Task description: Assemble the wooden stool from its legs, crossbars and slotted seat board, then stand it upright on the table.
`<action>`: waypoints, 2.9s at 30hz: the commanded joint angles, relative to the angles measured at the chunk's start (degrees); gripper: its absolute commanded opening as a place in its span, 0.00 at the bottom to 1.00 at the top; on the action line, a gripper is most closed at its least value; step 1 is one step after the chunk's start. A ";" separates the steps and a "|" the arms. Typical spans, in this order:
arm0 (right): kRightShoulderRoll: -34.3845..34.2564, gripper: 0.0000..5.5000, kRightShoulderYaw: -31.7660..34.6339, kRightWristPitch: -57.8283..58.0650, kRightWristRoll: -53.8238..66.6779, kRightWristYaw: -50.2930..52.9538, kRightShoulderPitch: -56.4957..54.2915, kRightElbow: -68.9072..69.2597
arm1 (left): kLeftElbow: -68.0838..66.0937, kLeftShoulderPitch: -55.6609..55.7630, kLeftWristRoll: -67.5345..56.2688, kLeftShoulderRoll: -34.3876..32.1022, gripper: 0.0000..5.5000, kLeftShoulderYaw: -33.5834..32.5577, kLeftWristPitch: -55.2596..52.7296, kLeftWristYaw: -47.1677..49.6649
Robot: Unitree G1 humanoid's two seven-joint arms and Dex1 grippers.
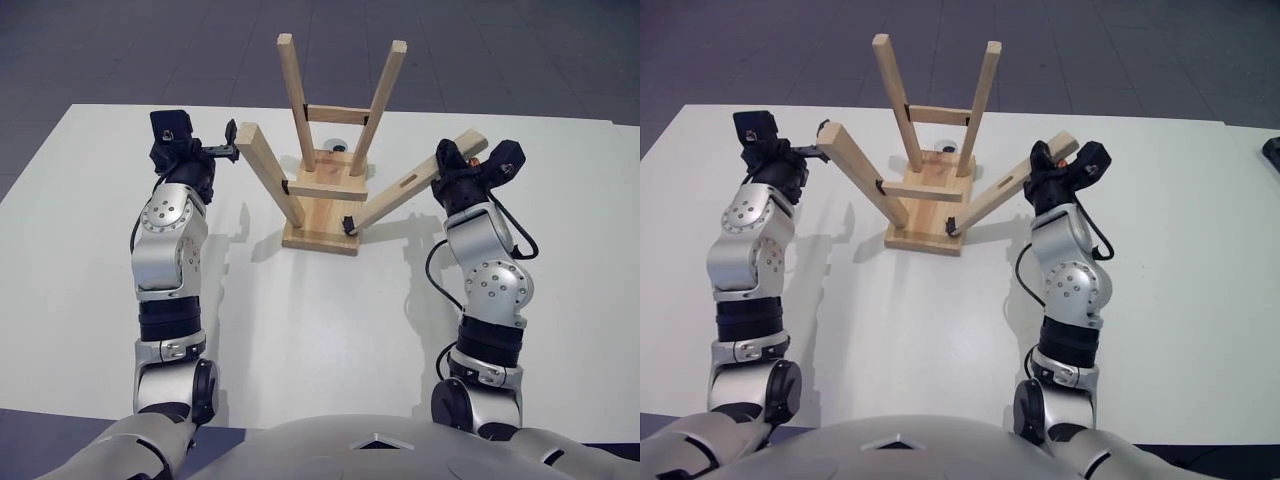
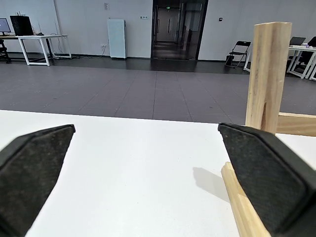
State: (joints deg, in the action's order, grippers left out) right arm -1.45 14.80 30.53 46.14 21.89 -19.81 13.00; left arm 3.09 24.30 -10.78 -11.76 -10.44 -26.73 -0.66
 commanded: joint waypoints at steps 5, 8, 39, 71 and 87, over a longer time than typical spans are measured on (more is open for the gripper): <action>3.25 0.19 -0.86 -0.42 -6.79 -2.30 1.25 -0.47 | 0.22 -0.58 0.56 0.22 0.98 0.15 -0.33 0.17; 2.80 0.19 -2.18 -4.38 -9.47 -5.26 1.45 -0.67 | -0.21 -0.43 0.47 -0.01 0.98 0.22 -0.28 -0.28; 5.54 0.19 -11.39 -2.80 -18.50 -19.65 16.17 4.24 | 17.34 -4.34 -3.43 -1.42 0.98 0.79 -9.32 -4.14; 12.32 0.19 -19.58 11.98 -19.48 -19.81 10.86 -2.38 | 32.44 -8.71 -12.67 -2.81 0.98 0.66 -8.83 -9.49; 18.56 0.19 -14.37 13.13 -10.08 -25.58 20.35 -1.43 | 33.13 -9.33 -12.46 -2.83 0.98 1.86 -8.48 -8.18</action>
State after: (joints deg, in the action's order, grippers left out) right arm 14.03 3.64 28.73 37.84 -3.89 -13.28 19.65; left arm 36.20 14.18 -24.35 -14.27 -9.05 -36.21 -9.44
